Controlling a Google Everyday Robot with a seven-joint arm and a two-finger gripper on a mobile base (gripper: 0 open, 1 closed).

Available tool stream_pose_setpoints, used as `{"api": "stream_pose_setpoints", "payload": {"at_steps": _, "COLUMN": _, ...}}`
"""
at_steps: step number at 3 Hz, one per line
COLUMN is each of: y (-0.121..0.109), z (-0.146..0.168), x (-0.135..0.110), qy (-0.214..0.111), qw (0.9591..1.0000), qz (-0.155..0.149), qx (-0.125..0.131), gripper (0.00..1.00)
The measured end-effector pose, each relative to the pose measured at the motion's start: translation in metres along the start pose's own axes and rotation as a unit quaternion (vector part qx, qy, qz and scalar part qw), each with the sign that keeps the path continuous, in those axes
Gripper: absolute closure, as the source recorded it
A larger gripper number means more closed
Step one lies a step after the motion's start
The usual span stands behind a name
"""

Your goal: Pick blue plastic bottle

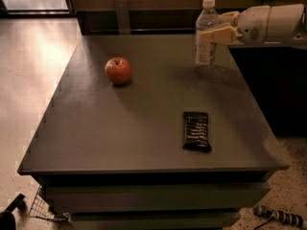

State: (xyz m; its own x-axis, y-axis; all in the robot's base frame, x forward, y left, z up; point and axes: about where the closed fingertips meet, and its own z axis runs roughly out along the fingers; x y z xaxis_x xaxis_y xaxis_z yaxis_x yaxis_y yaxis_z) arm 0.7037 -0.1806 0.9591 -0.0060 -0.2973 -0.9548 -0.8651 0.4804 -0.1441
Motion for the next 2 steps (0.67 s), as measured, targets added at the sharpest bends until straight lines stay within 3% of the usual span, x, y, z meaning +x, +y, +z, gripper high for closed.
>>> {"api": "stream_pose_setpoints", "payload": {"at_steps": 2, "y": 0.015, "z": 0.008, "x": -0.077, "qy": 0.003, "qw": 0.9980, "qz": -0.062, "qx": 0.008, "gripper": 1.00}}
